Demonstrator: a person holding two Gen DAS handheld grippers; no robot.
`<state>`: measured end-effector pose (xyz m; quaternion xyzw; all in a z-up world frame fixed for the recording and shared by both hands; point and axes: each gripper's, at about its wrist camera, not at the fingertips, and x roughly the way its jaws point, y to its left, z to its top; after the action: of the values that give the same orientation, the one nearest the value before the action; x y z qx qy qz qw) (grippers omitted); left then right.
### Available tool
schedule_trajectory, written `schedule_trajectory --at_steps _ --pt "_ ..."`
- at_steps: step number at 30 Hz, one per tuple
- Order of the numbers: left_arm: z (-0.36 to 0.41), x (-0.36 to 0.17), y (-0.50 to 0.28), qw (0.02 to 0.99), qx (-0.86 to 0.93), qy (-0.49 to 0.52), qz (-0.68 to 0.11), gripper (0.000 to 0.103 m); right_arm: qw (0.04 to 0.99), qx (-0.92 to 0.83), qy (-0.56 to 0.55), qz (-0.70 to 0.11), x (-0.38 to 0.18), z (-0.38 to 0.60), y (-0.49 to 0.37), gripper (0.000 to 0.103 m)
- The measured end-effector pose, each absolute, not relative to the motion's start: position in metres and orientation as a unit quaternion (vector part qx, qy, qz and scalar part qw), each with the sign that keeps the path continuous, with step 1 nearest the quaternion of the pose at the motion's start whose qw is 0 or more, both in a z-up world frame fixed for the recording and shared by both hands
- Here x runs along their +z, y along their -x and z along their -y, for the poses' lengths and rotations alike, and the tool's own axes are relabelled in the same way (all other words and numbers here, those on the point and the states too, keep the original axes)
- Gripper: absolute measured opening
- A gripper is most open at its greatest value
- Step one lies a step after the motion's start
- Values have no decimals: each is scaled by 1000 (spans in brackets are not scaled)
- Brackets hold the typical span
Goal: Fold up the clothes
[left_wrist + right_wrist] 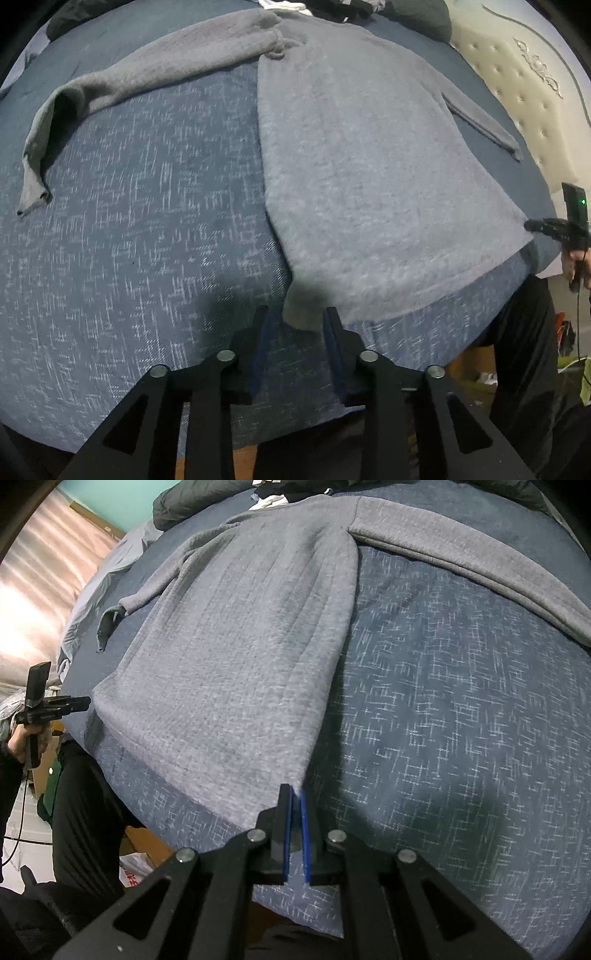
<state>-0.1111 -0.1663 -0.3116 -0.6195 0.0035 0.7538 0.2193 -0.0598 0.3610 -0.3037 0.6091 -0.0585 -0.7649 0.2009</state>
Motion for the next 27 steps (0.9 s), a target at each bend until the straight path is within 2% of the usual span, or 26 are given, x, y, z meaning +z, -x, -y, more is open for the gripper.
schedule_trajectory --at_steps 6,11,13,14,15,27 --pt "167 -314 116 230 759 609 13 37 201 -764 -610 57 -301 -360 60 4" --pt "159 -324 121 246 752 611 17 36 198 -763 -613 55 -300 -359 62 4" --pt "158 -329 124 248 750 613 15 28 199 -763 -613 54 -300 -357 63 4" --pt "157 -330 125 246 750 613 15 14 199 -763 -613 54 -299 -357 63 4" --pt "156 -329 125 248 751 612 14 10 200 -763 -612 54 -298 -356 63 4" --pt "164 -265 106 262 776 574 -14 6 221 -789 -572 45 -249 -356 57 4"
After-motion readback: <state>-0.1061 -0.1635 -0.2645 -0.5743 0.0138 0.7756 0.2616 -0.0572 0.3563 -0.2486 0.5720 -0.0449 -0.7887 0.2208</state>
